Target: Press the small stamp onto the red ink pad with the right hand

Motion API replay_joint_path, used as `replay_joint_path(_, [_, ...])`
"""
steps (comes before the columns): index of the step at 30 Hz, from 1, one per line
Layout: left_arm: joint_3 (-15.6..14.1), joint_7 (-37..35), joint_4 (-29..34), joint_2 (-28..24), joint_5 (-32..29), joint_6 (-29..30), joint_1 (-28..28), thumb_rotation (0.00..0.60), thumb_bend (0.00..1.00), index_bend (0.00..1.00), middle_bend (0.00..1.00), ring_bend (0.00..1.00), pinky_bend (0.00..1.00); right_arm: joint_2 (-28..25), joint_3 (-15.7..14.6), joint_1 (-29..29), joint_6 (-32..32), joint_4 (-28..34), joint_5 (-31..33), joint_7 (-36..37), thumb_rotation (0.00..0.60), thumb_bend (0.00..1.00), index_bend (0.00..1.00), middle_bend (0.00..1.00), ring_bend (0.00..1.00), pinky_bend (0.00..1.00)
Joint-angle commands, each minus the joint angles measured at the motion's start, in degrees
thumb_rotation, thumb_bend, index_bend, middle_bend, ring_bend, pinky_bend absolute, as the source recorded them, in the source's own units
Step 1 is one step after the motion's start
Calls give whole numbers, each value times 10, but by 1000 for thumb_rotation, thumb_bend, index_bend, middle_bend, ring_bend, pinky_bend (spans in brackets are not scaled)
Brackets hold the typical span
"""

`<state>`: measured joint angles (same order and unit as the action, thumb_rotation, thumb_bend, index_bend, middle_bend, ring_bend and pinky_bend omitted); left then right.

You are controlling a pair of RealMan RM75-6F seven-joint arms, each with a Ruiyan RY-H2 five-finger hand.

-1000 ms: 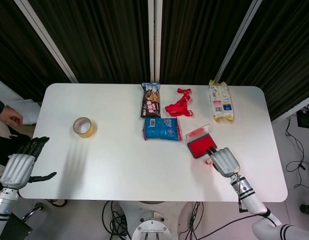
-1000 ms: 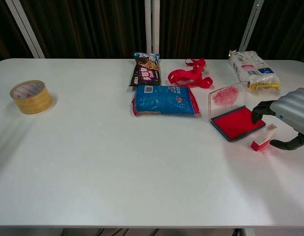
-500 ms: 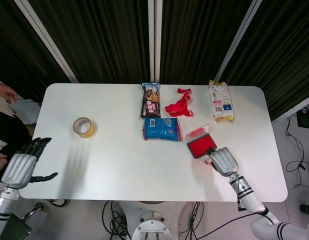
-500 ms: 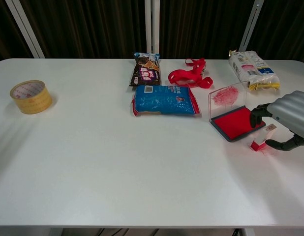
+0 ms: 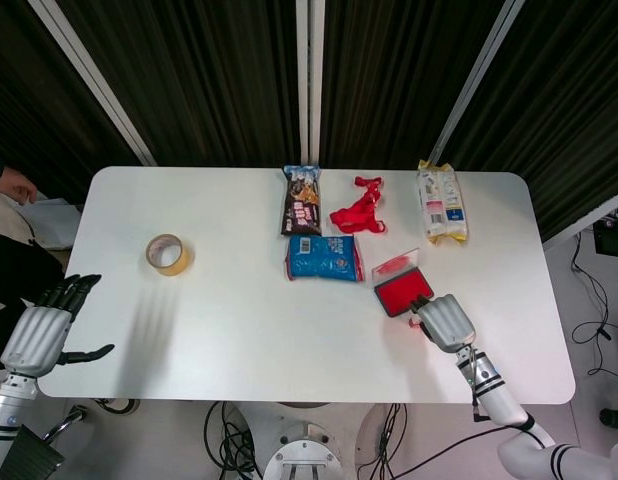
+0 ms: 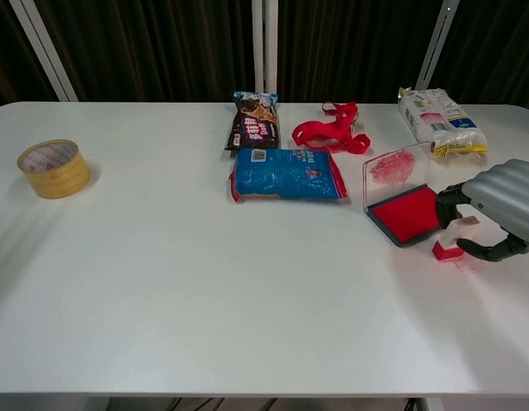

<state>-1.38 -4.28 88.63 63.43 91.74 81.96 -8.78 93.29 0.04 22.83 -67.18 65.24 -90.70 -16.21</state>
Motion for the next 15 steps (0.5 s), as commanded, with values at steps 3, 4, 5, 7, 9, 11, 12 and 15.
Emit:
replay_joint_path(3, [0,-2,-1,0,0,1,1,431,82,62,116,83,170,5,-1,0,-2,-6,1,0,600,301,511,458,903,1000])
replay_joint_path(4, [0,-2,-2,0,0,1,1,431,82,62,116,83,170,6,-1,0,-3,-7,1,0,600,304,518,465,903,1000])
replay_joint_path(5, [0,-3,-2,0,0,1,1,433,82,62,116,83,170,7,-2,0,-4,-9,1,0,600,309,524,472,903,1000])
replay_joint_path(7, [-1,-3,-2,1,0,1,0,436,82,62,116,83,170,10,-2,0,-6,-12,1,1,600,325,541,490,903,1000])
replay_joint_path(9, [-1,-3,-3,1,-1,0,0,433,82,63,116,83,170,12,-2,0,-8,-15,1,2,600,344,560,510,903,1000])
replay_joint_path(11, [0,-3,-3,1,-1,0,0,433,82,64,116,83,170,13,-2,0,-10,-18,0,4,600,350,574,522,903,1000])
replay_joint_path(12, [0,-3,-3,1,-1,0,0,432,82,65,116,83,170,14,-1,-1,-12,-18,1,5,600,351,581,528,903,1000])
replay_joint_path(15, [0,-3,-2,0,0,1,0,433,83,65,116,83,170,14,1,0,-18,-18,0,9,600,354,595,542,903,1000])
